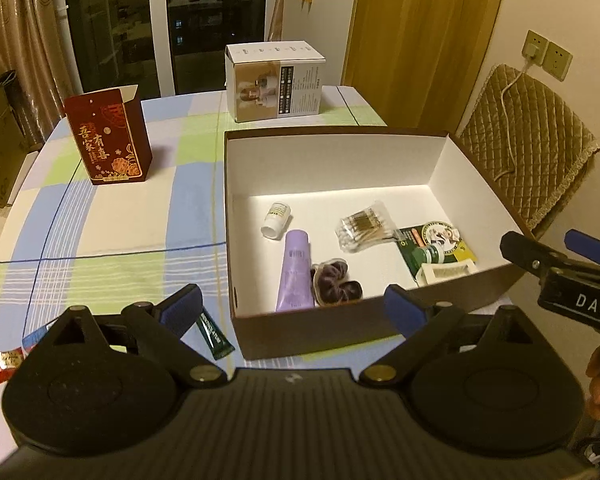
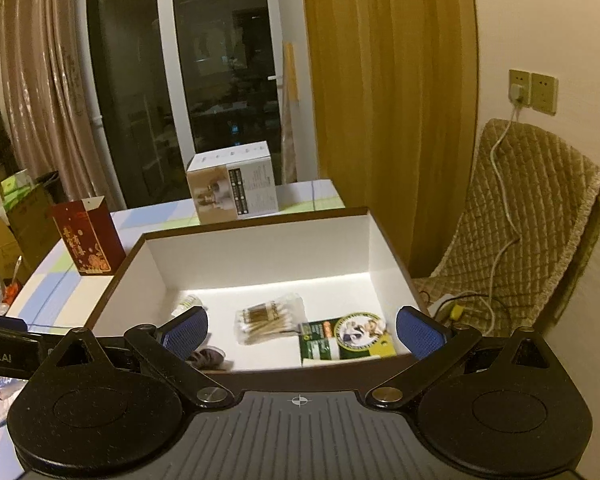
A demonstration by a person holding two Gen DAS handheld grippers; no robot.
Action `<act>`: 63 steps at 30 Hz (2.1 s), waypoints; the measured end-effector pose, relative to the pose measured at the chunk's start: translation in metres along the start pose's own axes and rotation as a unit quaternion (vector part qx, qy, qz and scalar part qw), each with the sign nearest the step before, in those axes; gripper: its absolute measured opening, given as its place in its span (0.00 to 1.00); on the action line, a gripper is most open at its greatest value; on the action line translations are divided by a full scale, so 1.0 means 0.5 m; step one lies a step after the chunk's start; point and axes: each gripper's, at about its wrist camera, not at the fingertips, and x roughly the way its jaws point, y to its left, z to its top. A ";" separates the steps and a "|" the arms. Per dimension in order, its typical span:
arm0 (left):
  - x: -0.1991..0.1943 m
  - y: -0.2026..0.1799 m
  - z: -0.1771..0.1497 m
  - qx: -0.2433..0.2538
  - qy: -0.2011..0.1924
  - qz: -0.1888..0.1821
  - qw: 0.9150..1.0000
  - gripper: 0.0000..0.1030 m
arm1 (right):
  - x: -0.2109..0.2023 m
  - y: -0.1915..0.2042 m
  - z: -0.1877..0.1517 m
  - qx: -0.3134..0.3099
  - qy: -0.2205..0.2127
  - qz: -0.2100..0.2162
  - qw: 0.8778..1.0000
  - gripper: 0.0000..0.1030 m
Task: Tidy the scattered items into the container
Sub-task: 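Withdraw both open tools from the box back over the table, then reach the left tool to the green Mentholatum lip gel tube and grasp it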
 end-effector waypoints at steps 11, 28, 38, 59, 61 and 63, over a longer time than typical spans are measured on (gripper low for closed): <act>-0.028 -0.009 -0.037 0.010 -0.002 0.000 1.000 0.93 | -0.030 0.018 -0.041 -0.003 0.015 0.004 1.000 1.00; -0.033 -0.024 -0.074 0.031 0.006 0.005 1.000 0.93 | -0.029 0.036 -0.092 -0.011 0.038 0.014 0.999 1.00; -0.034 -0.016 -0.096 0.039 0.011 0.011 0.999 0.93 | -0.023 0.053 -0.110 -0.033 0.044 0.014 0.998 1.00; -0.022 0.159 -0.222 0.026 0.063 0.041 0.997 0.92 | 0.065 0.167 -0.140 -0.076 0.135 0.087 0.984 1.00; -0.027 0.196 -0.239 0.022 0.064 0.051 0.996 0.91 | 0.076 0.190 -0.145 -0.084 0.148 0.100 0.980 1.00; -0.034 0.237 -0.255 0.016 0.066 0.061 0.996 0.86 | 0.088 0.213 -0.150 -0.092 0.161 0.109 0.977 1.00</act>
